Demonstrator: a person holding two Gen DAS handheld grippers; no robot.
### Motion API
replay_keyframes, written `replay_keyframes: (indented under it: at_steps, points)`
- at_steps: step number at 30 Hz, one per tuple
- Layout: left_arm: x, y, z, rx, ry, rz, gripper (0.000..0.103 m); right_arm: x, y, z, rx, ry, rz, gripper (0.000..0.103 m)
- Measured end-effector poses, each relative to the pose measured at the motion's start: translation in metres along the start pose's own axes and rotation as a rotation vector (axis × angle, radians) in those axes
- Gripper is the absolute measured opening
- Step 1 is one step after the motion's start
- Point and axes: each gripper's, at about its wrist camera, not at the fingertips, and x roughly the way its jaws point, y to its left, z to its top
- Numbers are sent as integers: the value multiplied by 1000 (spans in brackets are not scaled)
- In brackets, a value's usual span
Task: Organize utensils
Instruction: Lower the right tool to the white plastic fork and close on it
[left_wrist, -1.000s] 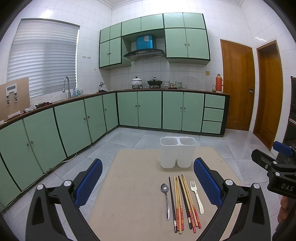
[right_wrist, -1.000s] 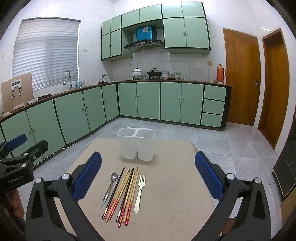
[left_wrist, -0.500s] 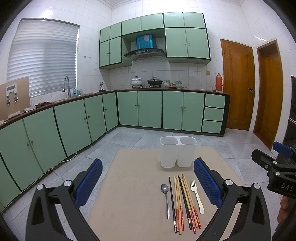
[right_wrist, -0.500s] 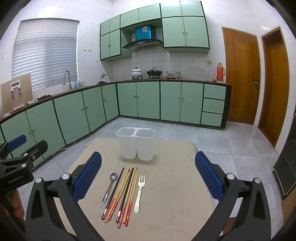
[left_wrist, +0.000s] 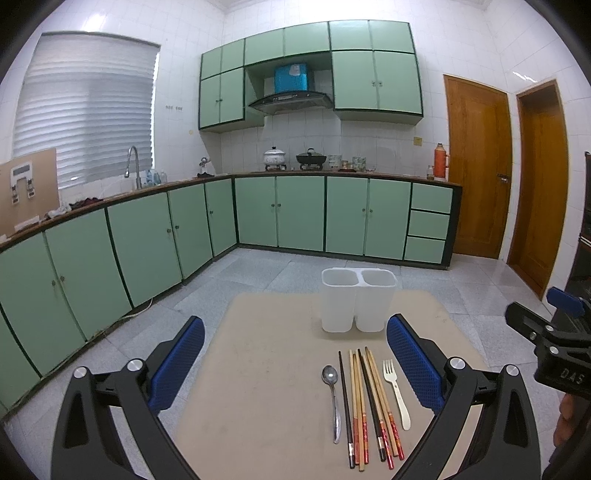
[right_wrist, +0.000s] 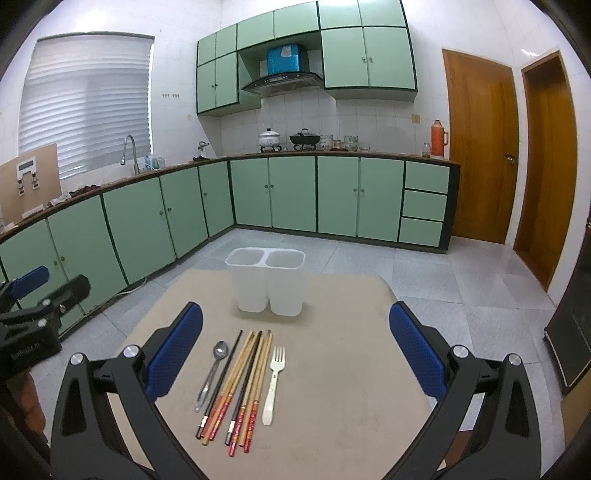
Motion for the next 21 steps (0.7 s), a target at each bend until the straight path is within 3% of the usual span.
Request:
replay_keyframes:
  at_steps: [11, 16, 19, 21]
  points:
    - [85, 26, -35, -49, 138, 31, 97, 76, -6, -25, 0, 163, -42, 98]
    - [134, 19, -56, -5, 233, 60, 97, 122, -6, -39, -2, 242, -42, 97]
    - [165, 11, -71, 31, 299, 65, 97, 151, -4, -48, -6, 291, -41, 93]
    - [180, 11, -79, 28, 325, 61, 97, 170, -2, -55, -12, 327, -25, 85]
